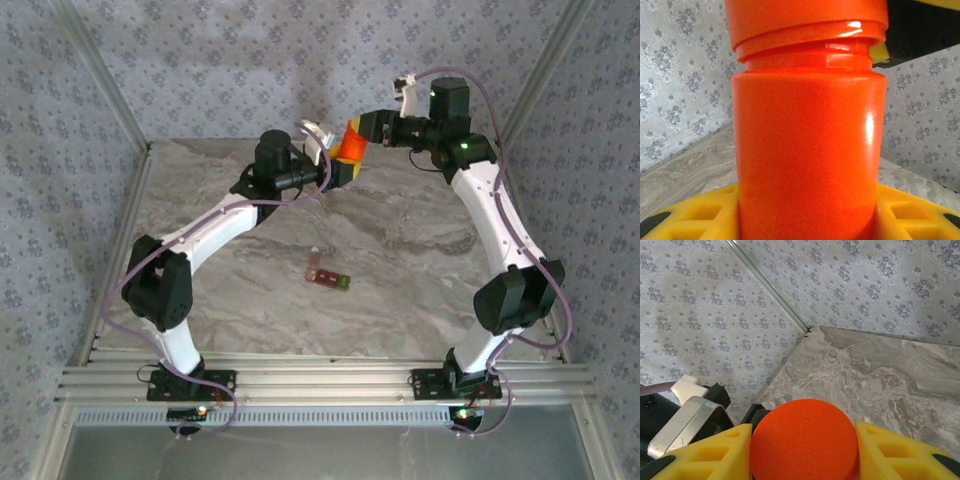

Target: Sort the pills into containers

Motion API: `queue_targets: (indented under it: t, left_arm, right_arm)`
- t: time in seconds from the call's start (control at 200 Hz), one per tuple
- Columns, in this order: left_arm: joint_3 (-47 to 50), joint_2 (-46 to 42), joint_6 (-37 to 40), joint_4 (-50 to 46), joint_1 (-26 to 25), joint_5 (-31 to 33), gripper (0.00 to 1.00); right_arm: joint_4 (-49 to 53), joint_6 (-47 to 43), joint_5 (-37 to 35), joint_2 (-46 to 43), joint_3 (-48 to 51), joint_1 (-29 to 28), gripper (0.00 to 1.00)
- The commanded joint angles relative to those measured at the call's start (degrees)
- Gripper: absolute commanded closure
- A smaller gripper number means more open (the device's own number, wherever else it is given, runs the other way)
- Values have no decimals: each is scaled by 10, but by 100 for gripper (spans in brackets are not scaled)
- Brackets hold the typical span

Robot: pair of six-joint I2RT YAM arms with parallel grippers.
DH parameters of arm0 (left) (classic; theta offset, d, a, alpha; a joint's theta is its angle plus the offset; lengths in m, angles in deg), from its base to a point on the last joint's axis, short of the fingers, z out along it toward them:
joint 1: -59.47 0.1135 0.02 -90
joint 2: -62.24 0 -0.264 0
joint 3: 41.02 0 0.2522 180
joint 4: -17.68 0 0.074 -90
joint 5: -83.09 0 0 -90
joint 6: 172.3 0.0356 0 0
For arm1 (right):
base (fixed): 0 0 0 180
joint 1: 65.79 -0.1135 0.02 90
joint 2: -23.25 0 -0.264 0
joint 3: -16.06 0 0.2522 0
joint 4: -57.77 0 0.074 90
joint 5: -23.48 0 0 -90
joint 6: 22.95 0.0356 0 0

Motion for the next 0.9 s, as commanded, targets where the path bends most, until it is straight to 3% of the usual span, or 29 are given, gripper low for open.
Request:
queue_targets:
  t: [0.0,0.195,0.47,0.66,0.9]
  left_arm:
    - [-29,2,-5,15,0,-11,100]
    - [-27,-1,-6,19,1,1,100]
    - [-23,-2,-6,29,1,22,100]
    - [-20,-2,-4,31,1,26,100]
    - [-19,-1,-2,30,2,25,100]
  right_arm:
    - [19,-5,17,6,-16,-9,55]
    - [14,-14,-22,-13,13,-24,56]
    - [-52,-6,-139,-71,118,-68,55]
    - [-53,6,-162,-75,128,-88,55]
    - [-45,35,-166,-76,113,-82,48]
